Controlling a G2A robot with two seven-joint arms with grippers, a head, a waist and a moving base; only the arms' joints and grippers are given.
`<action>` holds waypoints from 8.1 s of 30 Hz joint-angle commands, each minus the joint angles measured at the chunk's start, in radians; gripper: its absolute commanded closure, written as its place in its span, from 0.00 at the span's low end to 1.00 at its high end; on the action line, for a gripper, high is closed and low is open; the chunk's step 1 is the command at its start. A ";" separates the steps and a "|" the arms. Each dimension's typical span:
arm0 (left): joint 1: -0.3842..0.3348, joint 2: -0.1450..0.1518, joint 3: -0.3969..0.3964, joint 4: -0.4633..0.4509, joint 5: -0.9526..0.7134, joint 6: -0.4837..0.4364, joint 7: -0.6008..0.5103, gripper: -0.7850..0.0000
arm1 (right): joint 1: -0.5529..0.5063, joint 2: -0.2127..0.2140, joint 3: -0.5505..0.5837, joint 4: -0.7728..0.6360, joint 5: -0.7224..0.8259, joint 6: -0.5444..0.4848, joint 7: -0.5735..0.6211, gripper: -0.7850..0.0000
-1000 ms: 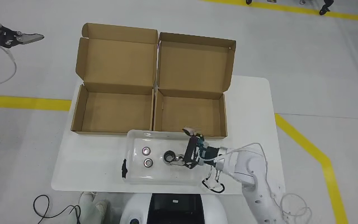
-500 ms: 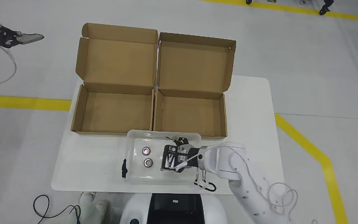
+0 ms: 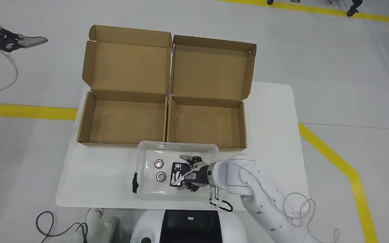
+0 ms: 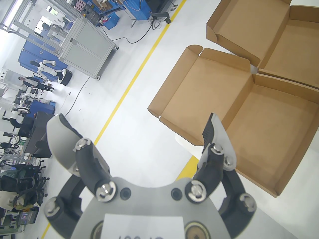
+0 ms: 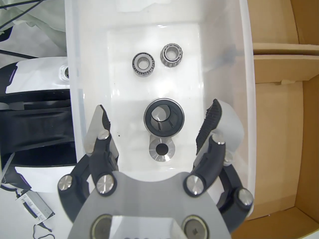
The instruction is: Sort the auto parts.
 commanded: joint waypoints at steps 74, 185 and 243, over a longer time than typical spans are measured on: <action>0.000 0.000 0.000 0.000 0.000 0.000 0.000 0.00 | 0.235 -0.014 -0.133 0.304 0.092 0.010 -0.680 1.00; 0.000 0.000 0.000 0.000 0.000 0.000 0.000 0.00 | 0.580 -0.123 -0.213 0.764 0.245 0.344 -0.339 0.75; 0.000 0.000 0.000 0.000 0.000 0.000 0.000 0.00 | 0.005 0.077 -0.002 -0.056 0.035 0.092 0.106 0.31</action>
